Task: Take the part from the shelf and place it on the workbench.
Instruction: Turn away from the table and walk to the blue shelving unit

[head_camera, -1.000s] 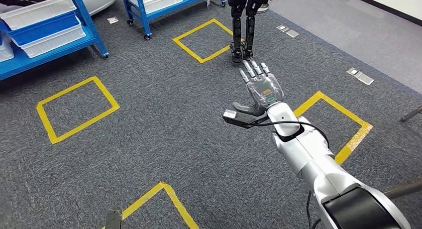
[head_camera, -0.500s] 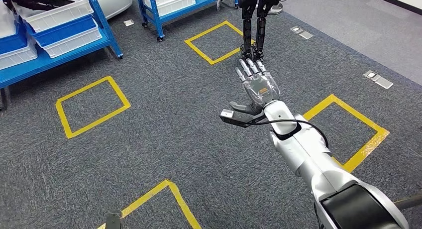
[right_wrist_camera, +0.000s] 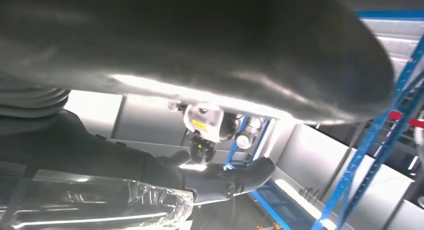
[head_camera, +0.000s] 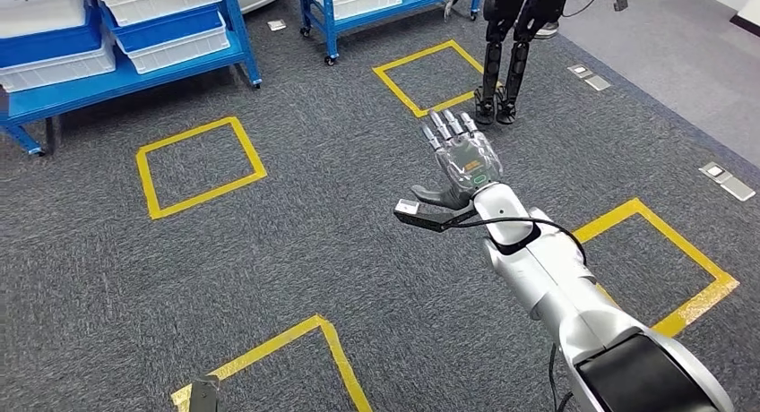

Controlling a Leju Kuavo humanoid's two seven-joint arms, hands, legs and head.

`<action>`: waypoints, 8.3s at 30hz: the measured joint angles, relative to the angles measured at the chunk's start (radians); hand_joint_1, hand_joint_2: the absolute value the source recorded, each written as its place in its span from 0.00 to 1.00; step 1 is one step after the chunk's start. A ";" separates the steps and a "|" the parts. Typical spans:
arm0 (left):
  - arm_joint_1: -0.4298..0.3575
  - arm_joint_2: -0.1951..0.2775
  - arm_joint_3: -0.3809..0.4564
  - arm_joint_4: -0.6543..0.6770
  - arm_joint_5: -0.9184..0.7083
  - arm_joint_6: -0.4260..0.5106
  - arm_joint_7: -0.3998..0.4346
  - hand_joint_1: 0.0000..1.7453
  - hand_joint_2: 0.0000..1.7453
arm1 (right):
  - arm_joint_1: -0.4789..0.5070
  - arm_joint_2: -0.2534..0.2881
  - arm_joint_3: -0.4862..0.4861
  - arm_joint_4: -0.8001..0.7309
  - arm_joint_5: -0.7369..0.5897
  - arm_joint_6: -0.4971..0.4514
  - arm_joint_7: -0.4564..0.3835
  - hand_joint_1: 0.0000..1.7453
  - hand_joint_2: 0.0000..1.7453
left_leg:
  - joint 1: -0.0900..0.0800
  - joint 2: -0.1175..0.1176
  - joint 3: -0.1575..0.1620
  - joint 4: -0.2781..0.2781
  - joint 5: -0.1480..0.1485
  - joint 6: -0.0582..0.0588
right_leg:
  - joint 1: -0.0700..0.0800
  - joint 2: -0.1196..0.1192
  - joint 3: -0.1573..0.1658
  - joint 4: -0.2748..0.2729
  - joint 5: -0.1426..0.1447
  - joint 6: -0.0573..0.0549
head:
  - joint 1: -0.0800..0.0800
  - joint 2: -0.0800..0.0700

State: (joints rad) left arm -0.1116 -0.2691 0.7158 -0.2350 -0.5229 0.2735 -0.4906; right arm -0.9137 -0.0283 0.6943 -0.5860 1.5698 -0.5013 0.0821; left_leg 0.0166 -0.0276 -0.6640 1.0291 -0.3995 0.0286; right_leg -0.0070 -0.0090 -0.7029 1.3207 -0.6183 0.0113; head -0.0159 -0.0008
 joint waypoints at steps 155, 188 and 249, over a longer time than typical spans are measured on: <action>-0.015 -0.006 -0.033 0.000 0.032 -0.033 0.032 0.00 0.00 | 0.057 -0.012 0.085 0.031 0.000 -0.052 0.049 0.00 0.00 | -0.016 0.011 0.036 -0.049 0.015 0.021 | 0.004 0.012 0.008 -0.088 0.071 0.023 | -0.026 0.000; -0.001 0.002 -0.049 0.000 0.054 -0.039 0.026 0.00 0.00 | 0.085 0.025 0.013 0.121 -0.007 -0.043 0.046 0.00 0.00 | -0.019 0.009 0.091 -0.046 -0.042 0.010 | -0.001 0.009 0.054 -0.274 0.193 0.026 | -0.026 0.000; 0.025 0.030 -0.093 0.026 0.038 -0.047 0.031 0.00 0.00 | 0.531 -0.208 -0.562 0.335 -0.309 0.180 0.134 0.00 0.00 | -0.012 0.018 0.126 -0.045 -0.079 0.006 | -0.028 0.009 0.079 -0.269 0.170 0.056 | -0.019 0.000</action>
State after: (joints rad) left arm -0.0861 -0.2395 0.6233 -0.2093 -0.4849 0.2270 -0.4592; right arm -0.3831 -0.2361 0.1325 -0.2515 1.2608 -0.3214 0.2164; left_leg 0.0050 -0.0093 -0.5377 0.9845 -0.4783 0.0351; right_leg -0.0348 0.0002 -0.6242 1.0516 -0.4487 0.0676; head -0.0354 -0.0008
